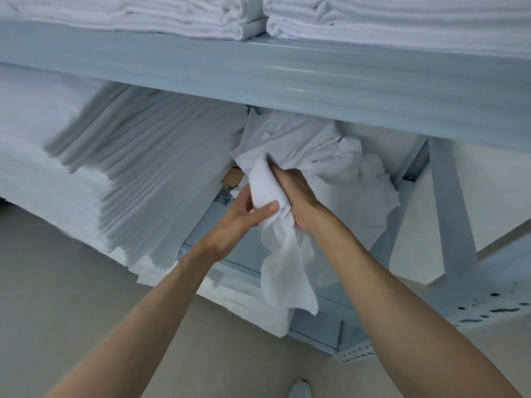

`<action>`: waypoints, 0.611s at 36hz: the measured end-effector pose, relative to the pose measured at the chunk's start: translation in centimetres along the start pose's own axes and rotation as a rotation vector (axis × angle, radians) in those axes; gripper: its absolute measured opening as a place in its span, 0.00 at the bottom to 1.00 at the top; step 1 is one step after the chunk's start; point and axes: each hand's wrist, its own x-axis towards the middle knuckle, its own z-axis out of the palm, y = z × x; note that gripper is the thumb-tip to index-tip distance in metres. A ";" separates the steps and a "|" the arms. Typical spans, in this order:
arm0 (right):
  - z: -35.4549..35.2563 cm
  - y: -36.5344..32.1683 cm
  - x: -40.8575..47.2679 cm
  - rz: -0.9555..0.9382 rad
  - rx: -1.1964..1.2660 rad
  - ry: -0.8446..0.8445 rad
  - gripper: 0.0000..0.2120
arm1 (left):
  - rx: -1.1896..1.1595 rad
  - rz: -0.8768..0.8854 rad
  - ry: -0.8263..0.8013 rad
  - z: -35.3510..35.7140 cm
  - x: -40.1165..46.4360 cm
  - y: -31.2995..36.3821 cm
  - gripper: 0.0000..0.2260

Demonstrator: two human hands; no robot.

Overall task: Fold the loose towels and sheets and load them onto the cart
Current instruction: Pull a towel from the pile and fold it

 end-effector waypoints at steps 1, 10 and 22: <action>0.5 -0.2 -0.6 -0.044 -0.009 -0.007 0.25 | 0.008 0.013 0.015 -0.3 -0.6 0.1 0.31; 4.0 -0.6 -8.6 -0.150 0.078 0.182 0.27 | 0.090 0.111 0.153 -2.5 -7.2 0.0 0.14; 7.5 5.7 -18.8 -0.250 -0.066 0.089 0.29 | -0.298 -0.055 0.128 -2.4 -15.0 0.5 0.19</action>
